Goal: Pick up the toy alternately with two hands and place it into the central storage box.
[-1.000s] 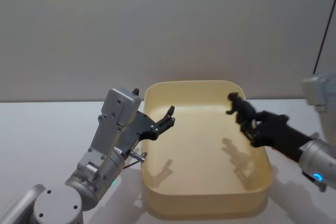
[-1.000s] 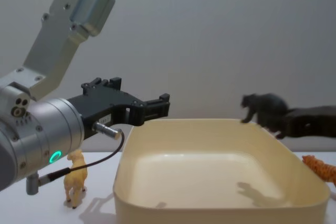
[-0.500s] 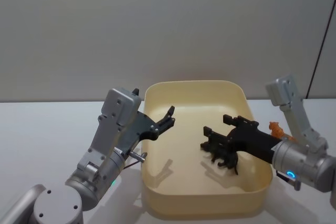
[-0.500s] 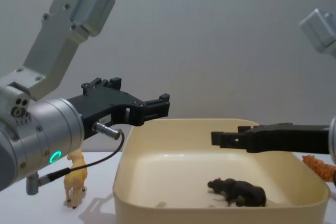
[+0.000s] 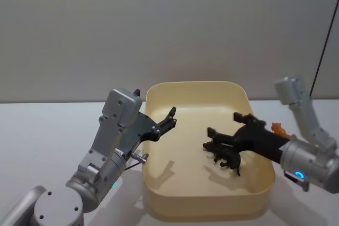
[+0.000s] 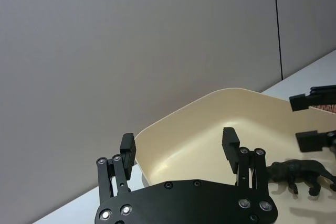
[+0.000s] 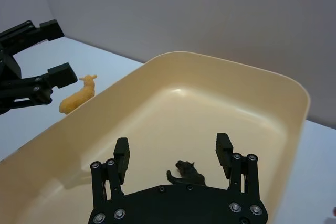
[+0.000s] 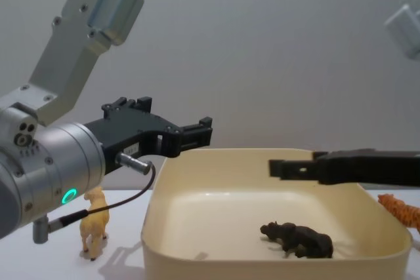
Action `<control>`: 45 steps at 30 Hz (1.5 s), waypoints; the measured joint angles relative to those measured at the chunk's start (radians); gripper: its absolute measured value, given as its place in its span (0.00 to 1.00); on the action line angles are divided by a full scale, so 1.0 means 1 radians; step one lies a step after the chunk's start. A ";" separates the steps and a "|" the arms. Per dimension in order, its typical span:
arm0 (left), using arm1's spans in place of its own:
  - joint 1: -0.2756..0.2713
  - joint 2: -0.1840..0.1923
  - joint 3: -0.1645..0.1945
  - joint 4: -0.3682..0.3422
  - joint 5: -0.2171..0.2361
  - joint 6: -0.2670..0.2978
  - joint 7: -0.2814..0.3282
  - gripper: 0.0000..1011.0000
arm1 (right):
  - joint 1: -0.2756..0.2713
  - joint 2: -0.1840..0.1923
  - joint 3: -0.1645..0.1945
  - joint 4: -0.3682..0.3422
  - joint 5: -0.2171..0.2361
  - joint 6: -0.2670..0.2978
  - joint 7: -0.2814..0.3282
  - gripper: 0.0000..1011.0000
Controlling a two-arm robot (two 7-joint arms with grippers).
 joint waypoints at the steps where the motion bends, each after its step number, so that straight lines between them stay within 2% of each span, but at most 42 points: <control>1: 0.000 0.000 0.000 0.000 0.000 0.000 0.000 0.99 | -0.005 0.004 0.004 -0.007 0.007 0.000 -0.006 0.99; 9: 0.000 0.000 0.000 0.000 0.000 0.000 0.000 0.99 | -0.079 0.069 0.053 -0.091 0.075 -0.002 -0.070 0.99; 17: 0.000 0.000 0.000 0.000 0.000 0.000 0.000 0.99 | -0.180 0.147 0.111 -0.167 0.146 0.006 -0.136 0.99; 22: 0.000 0.000 0.000 0.000 0.000 0.000 0.000 0.99 | -0.242 0.190 0.143 -0.198 0.175 0.007 -0.169 0.99; 29: 0.000 0.000 0.000 0.000 0.000 0.000 0.000 0.99 | -0.292 0.224 0.166 -0.213 0.189 0.002 -0.197 0.99; 38: 0.000 0.000 0.000 0.000 0.000 0.000 0.000 0.99 | -0.297 0.234 0.168 -0.177 0.170 -0.013 -0.207 0.99; 45: 0.000 0.000 0.000 0.000 0.000 0.000 0.000 0.99 | -0.246 0.216 0.151 -0.096 0.130 -0.031 -0.200 0.99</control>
